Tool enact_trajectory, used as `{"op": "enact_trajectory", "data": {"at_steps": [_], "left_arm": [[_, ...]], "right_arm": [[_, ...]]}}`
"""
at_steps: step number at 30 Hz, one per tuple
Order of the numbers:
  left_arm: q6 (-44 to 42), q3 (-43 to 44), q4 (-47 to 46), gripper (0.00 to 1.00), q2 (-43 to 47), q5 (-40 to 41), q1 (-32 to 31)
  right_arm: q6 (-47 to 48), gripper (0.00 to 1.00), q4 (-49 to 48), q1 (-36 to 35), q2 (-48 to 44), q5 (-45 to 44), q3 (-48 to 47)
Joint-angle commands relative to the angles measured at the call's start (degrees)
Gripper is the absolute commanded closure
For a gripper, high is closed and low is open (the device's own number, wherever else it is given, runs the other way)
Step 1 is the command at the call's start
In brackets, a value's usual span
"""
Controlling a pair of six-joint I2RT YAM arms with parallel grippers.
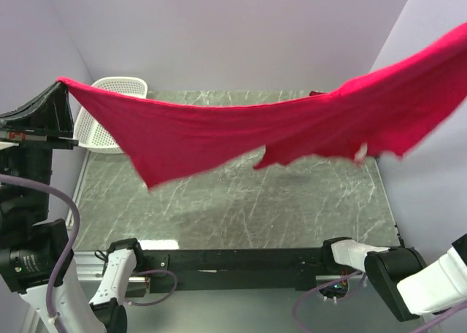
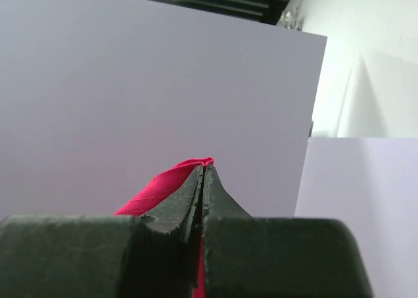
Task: Fold and stack the t-shirts
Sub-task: Flatten the tshirt out
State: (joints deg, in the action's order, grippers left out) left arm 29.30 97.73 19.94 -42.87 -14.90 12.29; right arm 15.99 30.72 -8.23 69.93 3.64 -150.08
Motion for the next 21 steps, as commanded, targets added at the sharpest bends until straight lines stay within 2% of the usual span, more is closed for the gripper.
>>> {"op": "enact_trajectory", "data": {"at_steps": [1,3,8,14,15,18,21], "left_arm": [[0.67,-1.14,0.71,1.0,-2.48,0.66,-0.17],[0.15,-2.1,0.53,1.0,-2.3,0.92,-0.17],[-1.96,-11.06,-0.96,1.0,-0.64,2.85,-0.16],[-1.09,-31.44,-8.76,1.0,-1.59,4.52,-0.08],[-0.65,-36.6,-10.09,1.0,-2.38,4.7,-0.16],[0.06,-42.08,-12.73,1.0,-9.31,5.05,-0.17],[0.58,-41.23,-12.92,1.0,-21.69,2.6,-0.25]], "right_arm": [[1.5,1.0,-1.8,0.67,2.31,-3.29,2.33],[0.98,1.0,-1.89,0.76,2.58,-2.85,3.56],[-0.78,1.0,-2.77,0.76,5.47,-0.04,11.81],[-5.09,1.0,-2.41,1.02,12.77,8.65,23.06],[-4.83,1.0,-4.68,1.11,13.47,9.62,28.3],[-4.39,1.0,-9.34,1.29,17.85,12.53,36.06],[-4.39,1.0,-9.63,1.37,31.52,15.42,35.05]]}}
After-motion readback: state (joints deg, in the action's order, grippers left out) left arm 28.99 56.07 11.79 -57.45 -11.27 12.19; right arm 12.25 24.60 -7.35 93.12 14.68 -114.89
